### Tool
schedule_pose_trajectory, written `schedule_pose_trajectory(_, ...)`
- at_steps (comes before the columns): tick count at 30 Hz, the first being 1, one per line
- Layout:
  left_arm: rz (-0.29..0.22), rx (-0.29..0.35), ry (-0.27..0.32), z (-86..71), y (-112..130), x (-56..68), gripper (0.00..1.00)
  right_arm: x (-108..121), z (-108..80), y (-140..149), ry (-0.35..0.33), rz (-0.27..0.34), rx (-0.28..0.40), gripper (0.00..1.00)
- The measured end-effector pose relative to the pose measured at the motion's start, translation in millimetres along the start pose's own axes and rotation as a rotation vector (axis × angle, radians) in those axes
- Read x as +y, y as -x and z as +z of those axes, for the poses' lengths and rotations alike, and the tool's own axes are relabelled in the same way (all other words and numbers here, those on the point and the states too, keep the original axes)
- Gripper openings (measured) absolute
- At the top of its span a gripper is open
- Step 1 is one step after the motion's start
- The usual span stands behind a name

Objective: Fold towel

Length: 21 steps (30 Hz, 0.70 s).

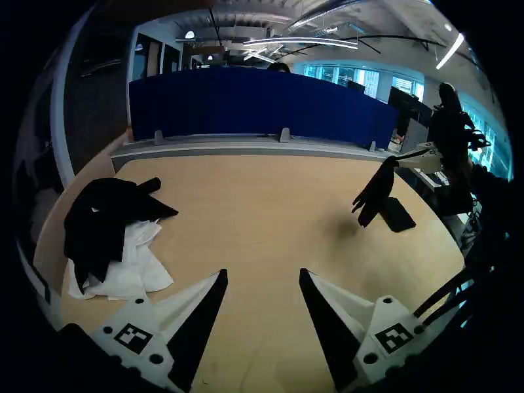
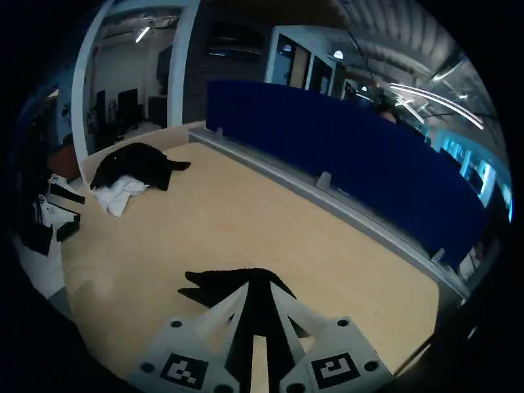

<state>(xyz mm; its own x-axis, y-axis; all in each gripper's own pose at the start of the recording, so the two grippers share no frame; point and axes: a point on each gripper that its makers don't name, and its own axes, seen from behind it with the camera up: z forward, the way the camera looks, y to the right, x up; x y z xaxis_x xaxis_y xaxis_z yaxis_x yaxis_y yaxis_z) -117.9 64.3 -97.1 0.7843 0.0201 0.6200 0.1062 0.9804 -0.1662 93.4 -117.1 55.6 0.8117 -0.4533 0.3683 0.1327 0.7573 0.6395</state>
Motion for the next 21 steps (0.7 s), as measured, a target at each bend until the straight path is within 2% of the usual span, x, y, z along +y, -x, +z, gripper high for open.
schedule_pose_trajectory(6, 0.003, -0.008, 0.005, 4.9, -1, 6.6, 0.8, 42, -7.4, 9, 0.037, 0.017, -0.012, 0.08)
schedule_pose_trajectory(15, 0.001, -0.016, 0.001, 9.8, -4, 11.8, 0.8, 97, -10.4, 26, 0.083, 0.008, -0.05, 0.08)
schedule_pose_trajectory(21, 0.01, -0.023, -0.008, 10.7, -4, 14.1, 0.81, 135, -12.0, 23, 0.116, 0.022, -0.04, 0.08)
